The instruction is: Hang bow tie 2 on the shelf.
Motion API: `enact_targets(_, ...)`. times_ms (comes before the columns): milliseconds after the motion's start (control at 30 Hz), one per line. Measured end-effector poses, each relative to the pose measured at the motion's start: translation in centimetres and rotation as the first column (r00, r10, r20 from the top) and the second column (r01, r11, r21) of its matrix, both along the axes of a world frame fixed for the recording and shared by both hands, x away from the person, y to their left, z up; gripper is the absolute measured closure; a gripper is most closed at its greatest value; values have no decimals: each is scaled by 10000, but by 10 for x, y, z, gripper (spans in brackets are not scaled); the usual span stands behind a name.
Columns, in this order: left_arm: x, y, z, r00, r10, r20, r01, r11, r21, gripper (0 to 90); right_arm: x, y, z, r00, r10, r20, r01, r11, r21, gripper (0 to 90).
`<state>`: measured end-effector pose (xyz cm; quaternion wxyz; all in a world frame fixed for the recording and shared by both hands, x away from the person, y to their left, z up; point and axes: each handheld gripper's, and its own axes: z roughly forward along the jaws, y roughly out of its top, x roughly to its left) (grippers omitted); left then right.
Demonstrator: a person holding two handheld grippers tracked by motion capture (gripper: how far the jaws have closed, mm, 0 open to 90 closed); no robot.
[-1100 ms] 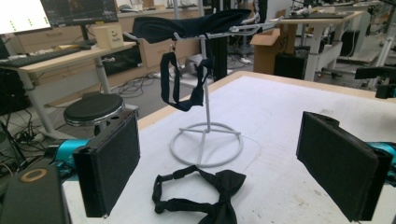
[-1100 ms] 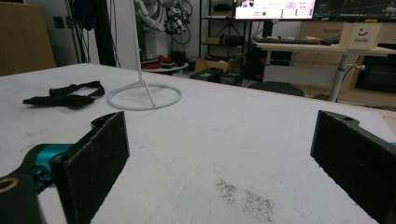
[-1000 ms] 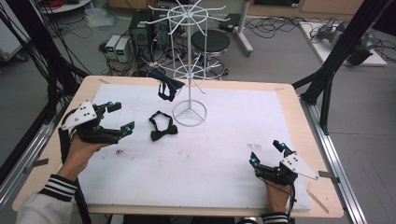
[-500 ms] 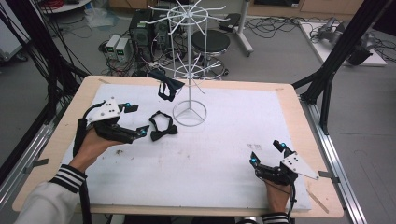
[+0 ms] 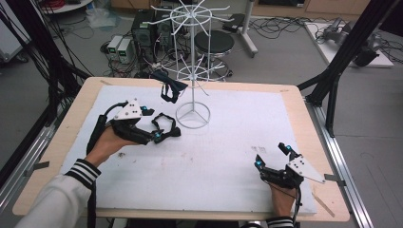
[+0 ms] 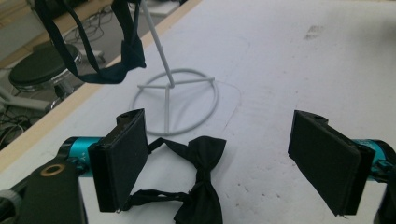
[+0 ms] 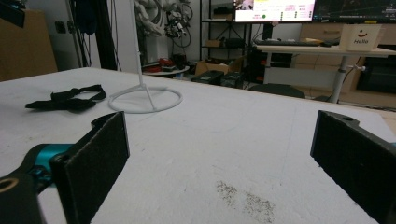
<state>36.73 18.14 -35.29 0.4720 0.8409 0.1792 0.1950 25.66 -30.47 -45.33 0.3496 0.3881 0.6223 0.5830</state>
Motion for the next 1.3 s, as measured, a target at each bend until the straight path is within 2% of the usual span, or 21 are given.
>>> enact_targets(167, 8, -6, -5, 9996, -56, -284, 71, 9986, 515, 202, 0, 0, 0, 10000, -12, -6, 12, 10000, -11, 37)
enact_targets(300, 15, -15, -9, 9981, -214, -572, 278, 9931, 1135, 211, 1, 0, 0, 10000, -30, -69, 30, 10000, 12, 37)
enact_targets(433, 22, -24, -14, 9953, -360, -903, 482, 9894, 1367, 212, 1, -1, 0, 10000, -45, -24, 45, 10000, -3, 37)
enact_targets(500, 24, -27, -17, 9946, -320, -984, 476, 9860, 1598, 212, 1, -1, 0, 10000, -34, -24, 34, 10000, -3, 37)
enact_targets(633, 30, -31, -23, 9928, -173, -1188, 436, 9740, 2223, 220, 1, -1, 0, 10000, -36, -30, 36, 10000, 2, 37)
enact_targets(700, 32, -32, -26, 9916, -65, -1296, 371, 9712, 2354, 230, 1, -1, 0, 10000, -35, -28, 35, 10000, 2, 37)
enact_targets(833, 37, -35, -32, 9881, -9, -1540, 445, 9589, 2801, 262, 1, -1, 0, 10000, -35, -29, 35, 10000, 10, 37)
enact_targets(900, 40, -37, -34, 9875, 66, -1574, 432, 9495, 3107, 267, 1, -1, 0, 10000, -39, -42, 40, 10000, 18, 37)
enact_targets(967, 41, -40, -37, 9859, 170, -1663, 371, 9478, 3166, 281, 1, -1, 0, 10000, -34, -39, 34, 10000, 22, 37)
enact_targets(1000, 42, -42, -38, 9854, 232, -1689, 361, 9397, 3402, 285, 1, -1, 0, 10000, -36, -41, 36, 10000, 29, 37)
enact_targets(1033, 43, -44, -39, 9855, 268, -1675, 382, 9270, 3732, 299, 1, -1, 0, 10000, -35, -39, 36, 10000, 25, 37)
enact_targets(1100, 44, -47, -42, 9839, 364, -1752, 384, 9134, 4053, 316, 1, -1, 0, 10000, -42, -14, 42, 10000, 18, 37)
enact_targets(1267, 46, -51, -47, 9811, 497, -1871, 395, 8947, 4450, 348, 1, -1, 0, 10000, -35, 2, 35, 10000, 9, 37)
enact_targets(1300, 46, -51, -48, 9806, 539, -1884, 363, 8949, 4449, 359, 1, -1, 0, 10000, -37, 10, 37, 10000, 5, 37)
